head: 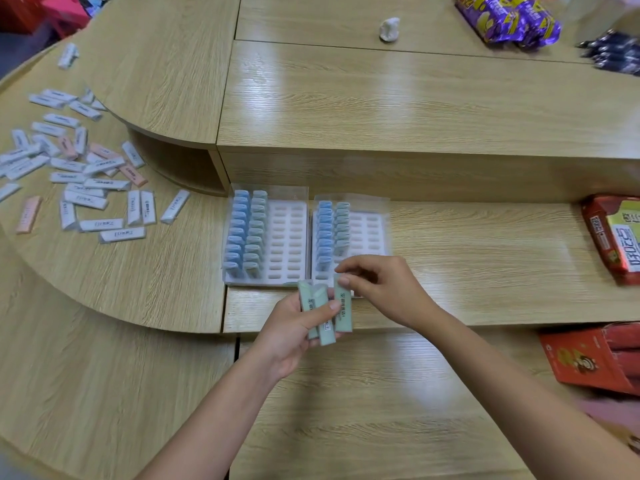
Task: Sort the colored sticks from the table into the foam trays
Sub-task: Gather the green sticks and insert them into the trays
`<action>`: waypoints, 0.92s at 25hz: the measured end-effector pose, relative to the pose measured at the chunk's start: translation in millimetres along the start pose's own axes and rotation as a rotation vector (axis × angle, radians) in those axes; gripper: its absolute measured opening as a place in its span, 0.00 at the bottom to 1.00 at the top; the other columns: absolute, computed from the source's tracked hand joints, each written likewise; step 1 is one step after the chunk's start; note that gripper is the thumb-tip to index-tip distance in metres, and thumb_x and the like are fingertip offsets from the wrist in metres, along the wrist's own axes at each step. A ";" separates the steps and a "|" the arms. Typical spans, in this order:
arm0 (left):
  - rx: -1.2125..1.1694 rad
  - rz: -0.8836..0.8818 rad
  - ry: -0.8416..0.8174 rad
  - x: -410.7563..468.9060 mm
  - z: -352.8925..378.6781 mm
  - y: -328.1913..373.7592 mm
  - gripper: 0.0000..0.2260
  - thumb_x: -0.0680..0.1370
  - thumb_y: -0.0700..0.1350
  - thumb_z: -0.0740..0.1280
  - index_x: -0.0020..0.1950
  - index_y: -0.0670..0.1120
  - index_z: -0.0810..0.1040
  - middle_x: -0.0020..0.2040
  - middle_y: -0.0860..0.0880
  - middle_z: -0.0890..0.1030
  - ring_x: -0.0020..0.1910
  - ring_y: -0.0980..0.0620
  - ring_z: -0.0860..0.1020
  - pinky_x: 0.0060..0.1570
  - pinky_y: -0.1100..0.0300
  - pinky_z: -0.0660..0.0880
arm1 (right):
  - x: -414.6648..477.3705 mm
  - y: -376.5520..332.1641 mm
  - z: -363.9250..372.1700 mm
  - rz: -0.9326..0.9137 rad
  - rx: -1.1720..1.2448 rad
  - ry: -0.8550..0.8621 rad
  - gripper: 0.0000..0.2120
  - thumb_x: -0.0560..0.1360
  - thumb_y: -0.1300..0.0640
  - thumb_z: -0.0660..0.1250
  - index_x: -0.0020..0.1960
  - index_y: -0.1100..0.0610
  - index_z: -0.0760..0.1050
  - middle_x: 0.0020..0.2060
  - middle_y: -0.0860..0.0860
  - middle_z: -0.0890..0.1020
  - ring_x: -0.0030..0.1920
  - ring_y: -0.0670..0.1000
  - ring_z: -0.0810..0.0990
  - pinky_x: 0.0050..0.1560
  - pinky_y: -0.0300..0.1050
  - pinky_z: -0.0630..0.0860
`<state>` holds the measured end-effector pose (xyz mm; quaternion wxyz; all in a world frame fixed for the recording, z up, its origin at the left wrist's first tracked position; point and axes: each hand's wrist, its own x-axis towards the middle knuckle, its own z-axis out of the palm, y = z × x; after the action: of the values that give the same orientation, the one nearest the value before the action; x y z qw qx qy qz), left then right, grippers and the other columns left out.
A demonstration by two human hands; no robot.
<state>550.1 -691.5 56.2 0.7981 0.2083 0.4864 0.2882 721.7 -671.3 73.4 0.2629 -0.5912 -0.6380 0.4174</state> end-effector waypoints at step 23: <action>-0.025 -0.029 -0.052 -3.7 -13.7 4.3 0.13 0.76 0.35 0.65 0.61 0.39 0.75 0.53 0.40 0.83 0.52 0.44 0.82 0.51 0.52 0.80 | 44.1 37.3 -10.1 -0.468 -0.573 0.099 0.12 0.72 0.72 0.65 0.54 0.64 0.76 0.46 0.57 0.80 0.46 0.58 0.78 0.46 0.49 0.75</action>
<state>535.4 -690.0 55.2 0.8171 0.1987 0.4648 0.2772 742.8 -627.9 40.1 0.2057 -0.4986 -0.8333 0.1215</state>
